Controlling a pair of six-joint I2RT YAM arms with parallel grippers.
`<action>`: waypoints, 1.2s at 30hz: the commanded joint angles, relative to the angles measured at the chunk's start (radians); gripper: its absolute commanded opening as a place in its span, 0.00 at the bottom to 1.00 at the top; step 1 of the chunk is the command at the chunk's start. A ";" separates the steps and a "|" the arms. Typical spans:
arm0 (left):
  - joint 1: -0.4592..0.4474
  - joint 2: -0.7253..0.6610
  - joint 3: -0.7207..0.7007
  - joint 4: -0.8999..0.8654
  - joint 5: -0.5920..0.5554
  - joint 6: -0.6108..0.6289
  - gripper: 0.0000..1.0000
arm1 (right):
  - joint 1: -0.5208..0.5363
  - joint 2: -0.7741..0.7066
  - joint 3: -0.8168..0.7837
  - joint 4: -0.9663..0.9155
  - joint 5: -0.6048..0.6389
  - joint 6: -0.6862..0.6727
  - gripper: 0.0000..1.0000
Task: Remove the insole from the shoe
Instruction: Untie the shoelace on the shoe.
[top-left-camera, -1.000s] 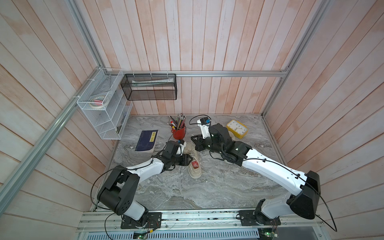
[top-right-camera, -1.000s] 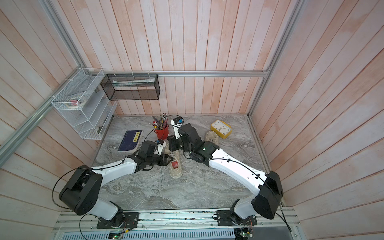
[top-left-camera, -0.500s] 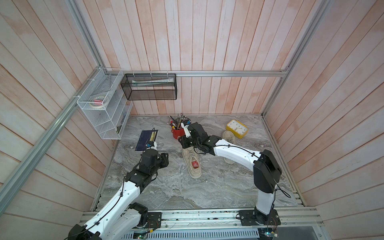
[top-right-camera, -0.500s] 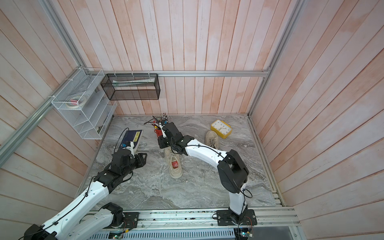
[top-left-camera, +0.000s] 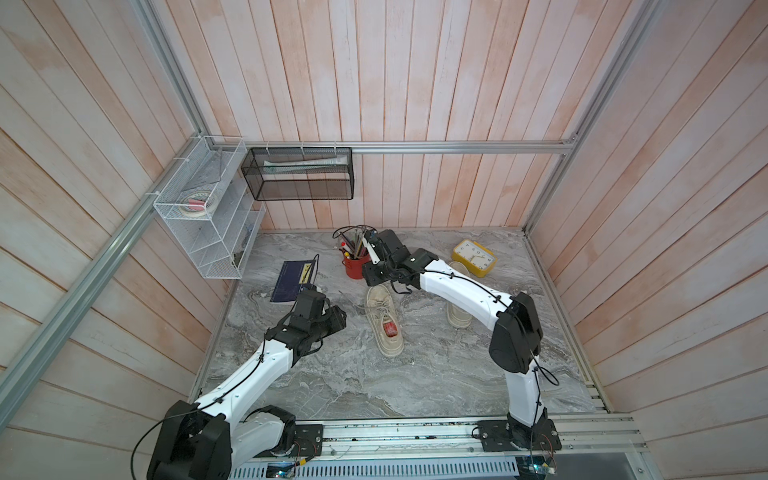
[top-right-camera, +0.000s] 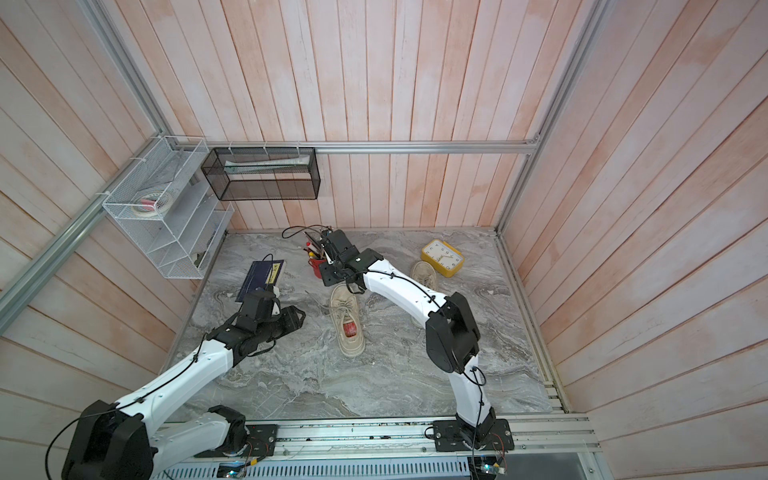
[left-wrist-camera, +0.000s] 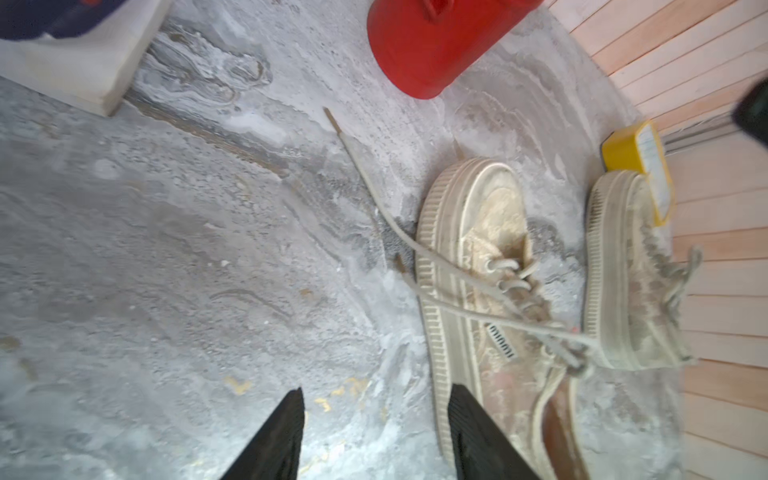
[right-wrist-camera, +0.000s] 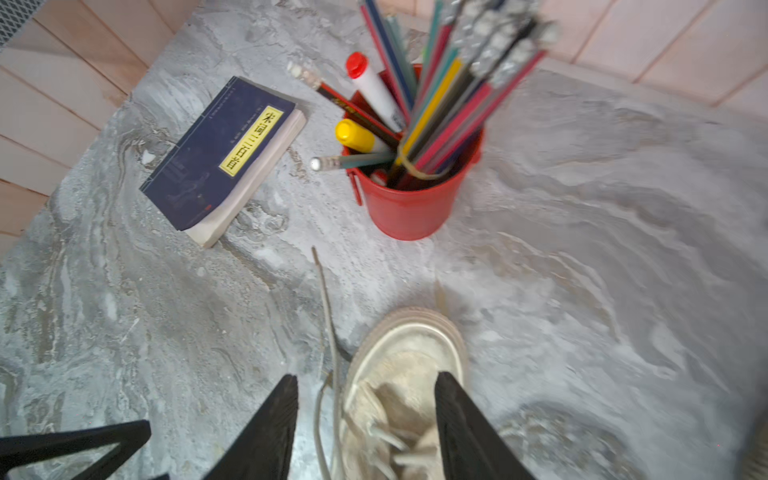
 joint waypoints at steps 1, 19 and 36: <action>0.008 0.059 0.080 0.016 0.091 -0.244 0.60 | -0.002 -0.146 -0.126 -0.014 0.067 -0.008 0.54; 0.062 0.307 -0.033 0.371 0.376 -0.898 0.48 | -0.003 -0.412 -0.474 0.152 0.072 0.156 0.52; 0.067 0.448 -0.101 0.616 0.400 -1.036 0.40 | -0.002 -0.421 -0.510 0.196 0.043 0.172 0.48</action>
